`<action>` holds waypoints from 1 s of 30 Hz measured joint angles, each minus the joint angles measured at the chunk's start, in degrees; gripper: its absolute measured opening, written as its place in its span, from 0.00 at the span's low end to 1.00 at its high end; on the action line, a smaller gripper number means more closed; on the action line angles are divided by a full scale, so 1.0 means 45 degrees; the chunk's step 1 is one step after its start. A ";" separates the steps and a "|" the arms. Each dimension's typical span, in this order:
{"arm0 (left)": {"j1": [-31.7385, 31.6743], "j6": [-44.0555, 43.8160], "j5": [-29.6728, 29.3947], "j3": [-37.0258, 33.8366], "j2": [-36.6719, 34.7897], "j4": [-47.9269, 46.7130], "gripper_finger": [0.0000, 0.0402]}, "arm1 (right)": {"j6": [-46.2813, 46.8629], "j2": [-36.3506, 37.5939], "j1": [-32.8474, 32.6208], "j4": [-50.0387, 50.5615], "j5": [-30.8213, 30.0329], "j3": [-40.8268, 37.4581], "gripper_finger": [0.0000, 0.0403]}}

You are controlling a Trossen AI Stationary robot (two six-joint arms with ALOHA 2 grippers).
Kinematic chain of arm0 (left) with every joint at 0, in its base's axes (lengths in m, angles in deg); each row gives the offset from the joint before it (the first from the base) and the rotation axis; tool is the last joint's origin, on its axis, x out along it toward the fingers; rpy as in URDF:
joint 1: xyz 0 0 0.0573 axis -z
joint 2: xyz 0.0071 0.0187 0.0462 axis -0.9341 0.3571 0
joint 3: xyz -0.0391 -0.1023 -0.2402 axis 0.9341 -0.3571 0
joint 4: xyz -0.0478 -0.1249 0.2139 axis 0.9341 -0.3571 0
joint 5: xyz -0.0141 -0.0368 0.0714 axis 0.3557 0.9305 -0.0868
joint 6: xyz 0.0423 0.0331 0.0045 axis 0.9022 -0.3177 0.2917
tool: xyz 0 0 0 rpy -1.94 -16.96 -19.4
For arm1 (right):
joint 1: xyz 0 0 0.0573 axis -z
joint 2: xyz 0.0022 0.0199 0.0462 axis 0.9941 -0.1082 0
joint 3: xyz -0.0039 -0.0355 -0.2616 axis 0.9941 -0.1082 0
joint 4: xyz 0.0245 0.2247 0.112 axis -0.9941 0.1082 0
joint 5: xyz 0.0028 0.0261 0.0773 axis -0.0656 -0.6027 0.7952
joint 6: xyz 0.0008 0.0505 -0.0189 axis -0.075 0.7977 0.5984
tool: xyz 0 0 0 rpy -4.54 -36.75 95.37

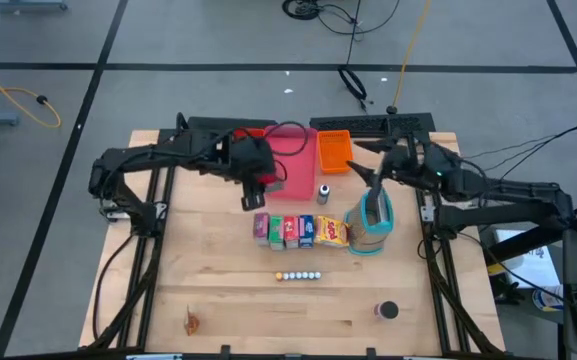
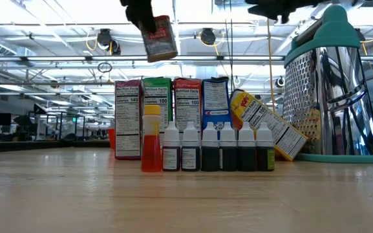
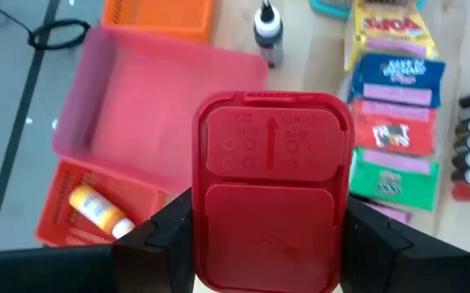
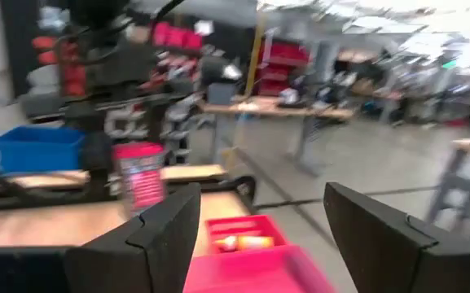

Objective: Pick & Place Kitchen Items
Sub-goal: Put the red seasoning can into the orange bin

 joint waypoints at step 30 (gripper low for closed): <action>-0.0631 0.2900 -0.0032 0.4343 0.3001 0.0888 0.51 | 0.0141 -0.4412 0.2071 0.0511 0.5675 0.2014 0.63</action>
